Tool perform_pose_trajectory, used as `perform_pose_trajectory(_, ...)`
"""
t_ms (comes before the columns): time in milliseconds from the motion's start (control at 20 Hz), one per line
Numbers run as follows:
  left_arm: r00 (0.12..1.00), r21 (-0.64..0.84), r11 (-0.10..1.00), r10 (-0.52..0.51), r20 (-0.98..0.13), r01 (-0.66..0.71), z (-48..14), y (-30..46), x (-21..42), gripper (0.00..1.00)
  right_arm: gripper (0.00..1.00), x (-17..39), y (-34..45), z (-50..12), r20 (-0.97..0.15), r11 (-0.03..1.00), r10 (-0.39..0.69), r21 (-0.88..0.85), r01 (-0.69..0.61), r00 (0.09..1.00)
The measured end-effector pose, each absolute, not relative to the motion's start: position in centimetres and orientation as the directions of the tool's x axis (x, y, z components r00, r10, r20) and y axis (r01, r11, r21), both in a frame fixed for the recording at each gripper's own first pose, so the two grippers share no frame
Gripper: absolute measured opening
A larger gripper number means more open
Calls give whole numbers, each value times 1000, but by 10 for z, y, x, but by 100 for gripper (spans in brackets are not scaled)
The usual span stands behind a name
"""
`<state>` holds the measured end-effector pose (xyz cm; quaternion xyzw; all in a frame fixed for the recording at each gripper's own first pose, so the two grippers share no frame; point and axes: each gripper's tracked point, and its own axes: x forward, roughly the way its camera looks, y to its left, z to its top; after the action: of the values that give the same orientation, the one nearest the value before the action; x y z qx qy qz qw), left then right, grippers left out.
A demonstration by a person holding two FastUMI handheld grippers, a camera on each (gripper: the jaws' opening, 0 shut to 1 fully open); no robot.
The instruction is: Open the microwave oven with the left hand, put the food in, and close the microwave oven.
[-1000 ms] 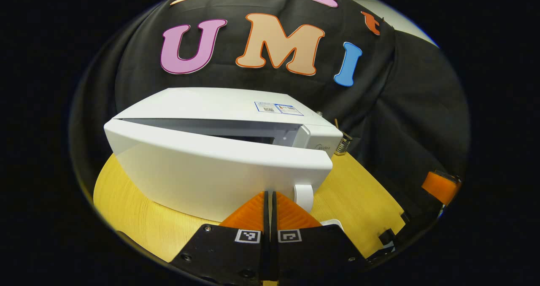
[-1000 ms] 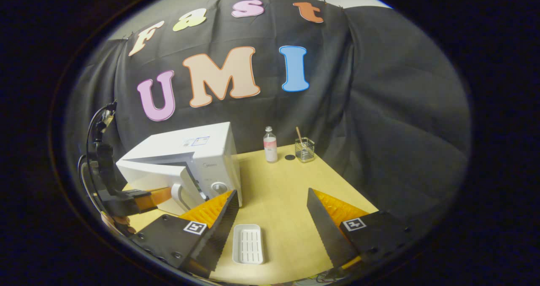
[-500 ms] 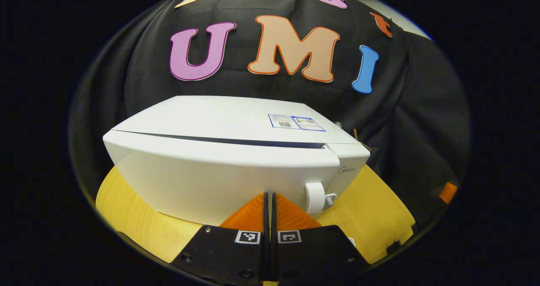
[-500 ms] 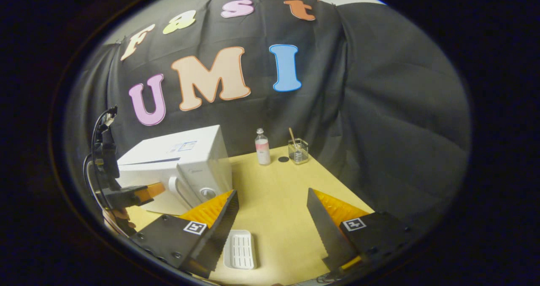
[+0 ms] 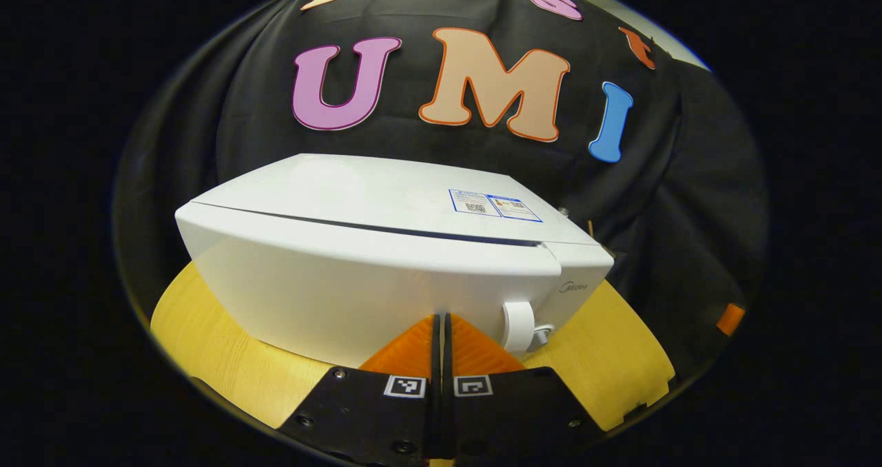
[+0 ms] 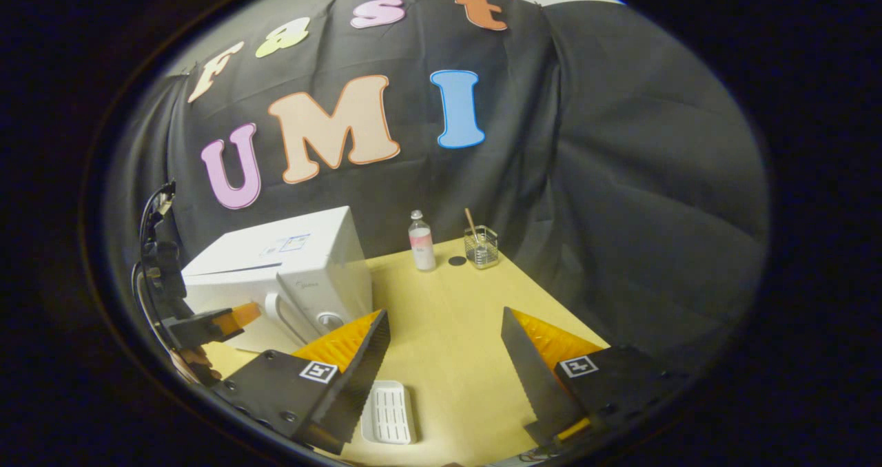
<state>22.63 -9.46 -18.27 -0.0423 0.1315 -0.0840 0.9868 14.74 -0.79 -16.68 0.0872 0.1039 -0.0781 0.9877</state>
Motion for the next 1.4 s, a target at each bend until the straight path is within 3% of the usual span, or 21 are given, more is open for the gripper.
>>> perform_pose_trajectory(50, 951, -104, 982, -177, -253, 155, -183, -95, 226, 1, 92, 147, -9, -166, -216, 972, -139, 160, 175, 966)
perform_pose_trajectory(100, 951, -103, 982, -178, -253, 157, -184, -95, 226, 1, 100, 147, -9, -164, -214, 971, -140, 161, 176, 967)
perform_pose_trajectory(550, 949, -106, 979, -197, -246, 175, -182, -93, 233, 1, 100, 136, -4, -163, -213, 977, -121, 147, 155, 969)
perform_pose_trajectory(600, 950, -108, 979, -195, -242, 173, -180, -93, 234, 1, 92, 140, -5, -165, -210, 978, -116, 146, 148, 971)
perform_pose_trajectory(1000, 961, -24, 991, -135, -242, 133, -178, -87, 233, 1, 92, 136, -13, -156, -178, 984, -87, 140, 112, 980)
perform_pose_trajectory(1400, 991, 14, 998, -61, -117, 63, -115, -64, 198, 1, 92, 136, -30, -137, -122, 991, -57, 113, 71, 991)
